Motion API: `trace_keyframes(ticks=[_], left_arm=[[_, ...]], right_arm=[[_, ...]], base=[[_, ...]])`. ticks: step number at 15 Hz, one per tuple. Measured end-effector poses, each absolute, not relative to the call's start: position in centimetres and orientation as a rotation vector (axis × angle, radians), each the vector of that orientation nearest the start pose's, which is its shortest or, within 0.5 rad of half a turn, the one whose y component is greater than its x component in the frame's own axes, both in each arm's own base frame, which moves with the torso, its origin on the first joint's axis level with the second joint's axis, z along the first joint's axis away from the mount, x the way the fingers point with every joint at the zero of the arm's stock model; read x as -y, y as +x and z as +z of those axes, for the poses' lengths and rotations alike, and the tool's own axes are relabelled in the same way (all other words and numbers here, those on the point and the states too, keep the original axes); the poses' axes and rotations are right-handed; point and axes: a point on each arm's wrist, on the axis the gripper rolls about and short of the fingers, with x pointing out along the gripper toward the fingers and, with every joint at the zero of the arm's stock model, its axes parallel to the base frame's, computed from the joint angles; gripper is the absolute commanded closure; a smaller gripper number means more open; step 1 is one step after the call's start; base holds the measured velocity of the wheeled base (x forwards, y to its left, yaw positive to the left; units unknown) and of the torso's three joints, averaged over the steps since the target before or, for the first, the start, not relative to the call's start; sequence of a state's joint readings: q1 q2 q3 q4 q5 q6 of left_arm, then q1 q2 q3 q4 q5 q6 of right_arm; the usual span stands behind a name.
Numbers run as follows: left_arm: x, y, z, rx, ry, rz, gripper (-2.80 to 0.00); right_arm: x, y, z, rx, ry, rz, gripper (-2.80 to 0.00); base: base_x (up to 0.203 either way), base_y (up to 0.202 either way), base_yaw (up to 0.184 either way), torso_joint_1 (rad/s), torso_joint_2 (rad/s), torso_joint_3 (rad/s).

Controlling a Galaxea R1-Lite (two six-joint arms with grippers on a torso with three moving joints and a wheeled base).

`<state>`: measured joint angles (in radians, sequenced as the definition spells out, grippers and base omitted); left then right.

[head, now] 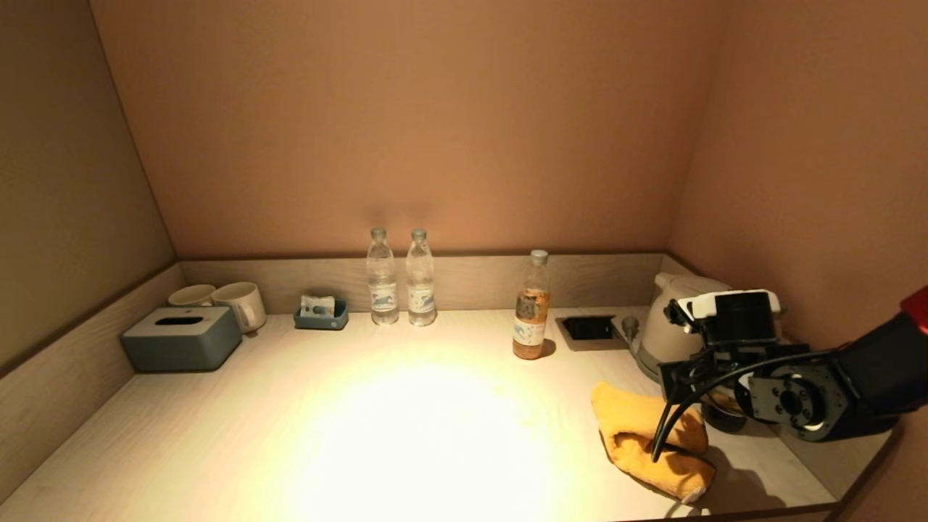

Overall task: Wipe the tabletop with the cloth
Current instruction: Pick up the tablecloth

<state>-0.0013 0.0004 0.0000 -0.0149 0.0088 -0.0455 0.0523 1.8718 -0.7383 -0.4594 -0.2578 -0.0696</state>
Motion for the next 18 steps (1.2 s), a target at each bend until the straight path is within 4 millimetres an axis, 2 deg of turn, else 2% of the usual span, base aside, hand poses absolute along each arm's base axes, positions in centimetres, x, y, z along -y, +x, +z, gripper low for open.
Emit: trace_keyframes(ticks=[2,3,7,12,15,18], left_arm=[[0.0,-2.3,7.7,0.015,-0.046,0.007,0.0],[0.0,-2.3,7.7,0.015,-0.046,0.007,0.0],[0.0,-2.3,7.7,0.015,-0.046,0.007,0.0],[0.0,-2.3,7.7,0.015,-0.045,0.007,0.0],[0.0,-2.3,7.7,0.015,-0.046,0.008,0.0],[0.0,-2.3,7.7,0.015,-0.045,0.009,0.0]], right_arm=[[-1.1,31.2,9.0,-0.694,-0.17,-0.174,0.0],[-1.2,31.3,8.4,-0.713,-0.165,-0.173,-2.8],[-2.1,30.6,7.4,-0.751,-0.164,-0.146,-2.8],[-2.3,30.4,7.3,-0.758,-0.167,-0.14,-2.8],[-4.4,29.9,7.3,-0.753,-0.173,-0.082,-2.8],[-5.6,29.9,7.0,-0.755,-0.173,-0.05,-2.8]], base=[[0.0,0.0,0.0,0.0,0.0,0.0],[0.0,0.0,0.0,0.0,0.0,0.0],[0.0,0.0,0.0,0.0,0.0,0.0],[0.0,0.0,0.0,0.0,0.0,0.0],[0.0,0.0,0.0,0.0,0.0,0.0],[0.0,0.0,0.0,0.0,0.0,0.0]])
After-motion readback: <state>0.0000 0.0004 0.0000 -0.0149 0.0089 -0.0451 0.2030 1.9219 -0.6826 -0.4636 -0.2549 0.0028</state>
